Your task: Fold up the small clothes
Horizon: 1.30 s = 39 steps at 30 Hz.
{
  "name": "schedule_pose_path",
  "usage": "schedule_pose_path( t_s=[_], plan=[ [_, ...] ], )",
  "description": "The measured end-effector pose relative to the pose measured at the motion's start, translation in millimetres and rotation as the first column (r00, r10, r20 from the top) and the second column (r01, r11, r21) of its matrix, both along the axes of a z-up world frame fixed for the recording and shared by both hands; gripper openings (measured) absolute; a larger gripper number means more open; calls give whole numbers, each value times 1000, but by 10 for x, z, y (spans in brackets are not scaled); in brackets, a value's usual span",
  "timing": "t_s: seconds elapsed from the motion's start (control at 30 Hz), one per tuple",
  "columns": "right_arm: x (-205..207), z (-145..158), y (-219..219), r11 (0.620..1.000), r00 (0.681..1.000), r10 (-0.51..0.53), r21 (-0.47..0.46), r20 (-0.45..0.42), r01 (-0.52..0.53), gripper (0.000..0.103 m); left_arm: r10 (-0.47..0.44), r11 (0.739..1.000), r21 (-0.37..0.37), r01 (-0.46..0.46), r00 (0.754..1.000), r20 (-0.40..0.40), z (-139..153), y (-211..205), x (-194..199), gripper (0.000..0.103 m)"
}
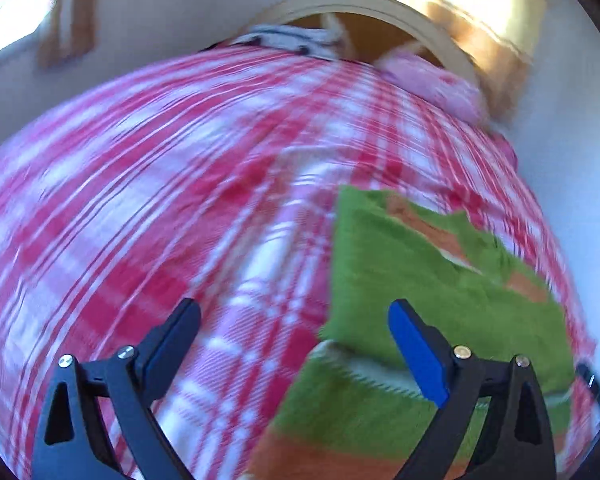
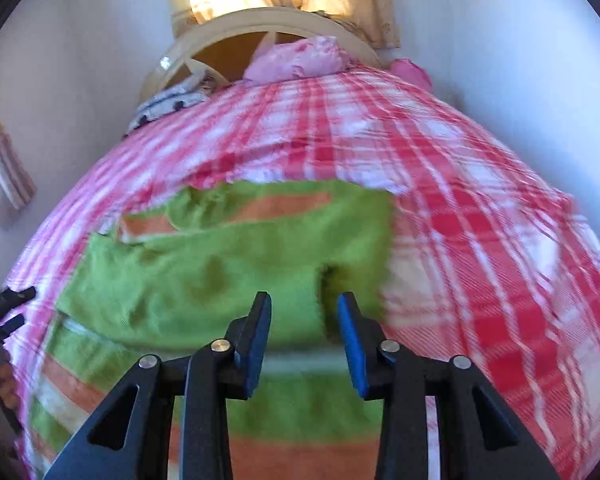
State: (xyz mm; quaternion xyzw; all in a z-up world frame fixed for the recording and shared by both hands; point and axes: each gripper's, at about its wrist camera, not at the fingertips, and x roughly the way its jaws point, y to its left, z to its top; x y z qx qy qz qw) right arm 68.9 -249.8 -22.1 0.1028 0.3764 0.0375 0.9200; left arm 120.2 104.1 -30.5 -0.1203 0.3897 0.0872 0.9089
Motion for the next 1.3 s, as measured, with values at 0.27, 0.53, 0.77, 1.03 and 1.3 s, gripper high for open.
schedule_pose_path(
  t_s=[0.27, 0.53, 0.77, 1.03, 1.3],
  plan=[
    [358, -456, 82, 1000, 996, -8, 12, -92, 10, 18, 23, 999, 27, -20, 992, -126, -449, 65, 256, 101],
    [33, -208, 36, 996, 999, -15, 83, -36, 18, 22, -151, 988, 25, 152, 988, -21, -79, 86, -206, 100],
    [-965, 229, 29, 998, 995, 64, 17, 72, -66, 45, -405, 914, 71, 400, 910, 88, 155, 410, -1418, 100],
    [-1915, 247, -30, 995, 996, 92, -46, 18, -91, 45, -437, 897, -48, 440, 897, 63, -126, 551, -2294, 99],
    [-2584, 86, -247, 997, 996, 71, -9, -62, -72, 45, -492, 861, -121, 494, 869, 49, -318, 434, -2706, 91]
  ],
)
